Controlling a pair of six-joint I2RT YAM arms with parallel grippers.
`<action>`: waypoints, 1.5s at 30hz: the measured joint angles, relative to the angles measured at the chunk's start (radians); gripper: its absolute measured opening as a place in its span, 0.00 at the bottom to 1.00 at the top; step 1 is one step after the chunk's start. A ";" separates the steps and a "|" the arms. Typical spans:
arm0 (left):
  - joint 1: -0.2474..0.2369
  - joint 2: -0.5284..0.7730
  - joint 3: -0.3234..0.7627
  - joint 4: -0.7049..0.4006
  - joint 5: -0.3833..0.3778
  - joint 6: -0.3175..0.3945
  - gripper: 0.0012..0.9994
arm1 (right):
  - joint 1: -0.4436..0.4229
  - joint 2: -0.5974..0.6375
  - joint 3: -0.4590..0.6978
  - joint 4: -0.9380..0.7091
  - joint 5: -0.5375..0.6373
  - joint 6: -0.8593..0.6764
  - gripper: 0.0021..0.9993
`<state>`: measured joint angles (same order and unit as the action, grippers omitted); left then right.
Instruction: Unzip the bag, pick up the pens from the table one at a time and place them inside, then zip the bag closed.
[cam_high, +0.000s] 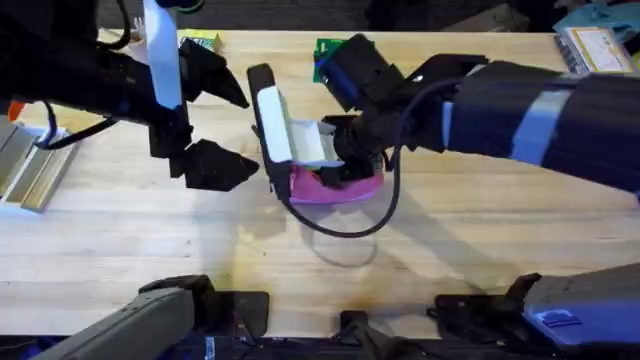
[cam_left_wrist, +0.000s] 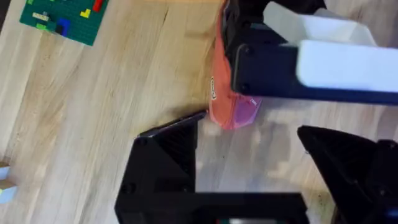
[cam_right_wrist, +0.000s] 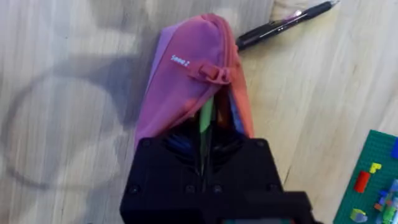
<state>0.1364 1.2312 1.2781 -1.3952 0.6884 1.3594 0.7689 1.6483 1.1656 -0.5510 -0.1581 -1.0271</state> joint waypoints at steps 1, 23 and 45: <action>0.000 0.000 0.000 0.000 0.000 0.000 0.99 | 0.002 0.005 0.000 0.000 0.000 0.000 0.03; 0.000 0.000 0.000 0.000 0.000 0.000 0.99 | 0.003 0.012 0.000 0.003 0.004 0.033 1.00; 0.000 0.000 0.000 0.001 -0.038 0.000 0.99 | 0.003 -0.427 -0.002 -0.033 0.000 0.555 1.00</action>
<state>0.1364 1.2312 1.2781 -1.3940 0.6500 1.3594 0.7715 1.2213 1.1637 -0.5844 -0.1581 -0.4718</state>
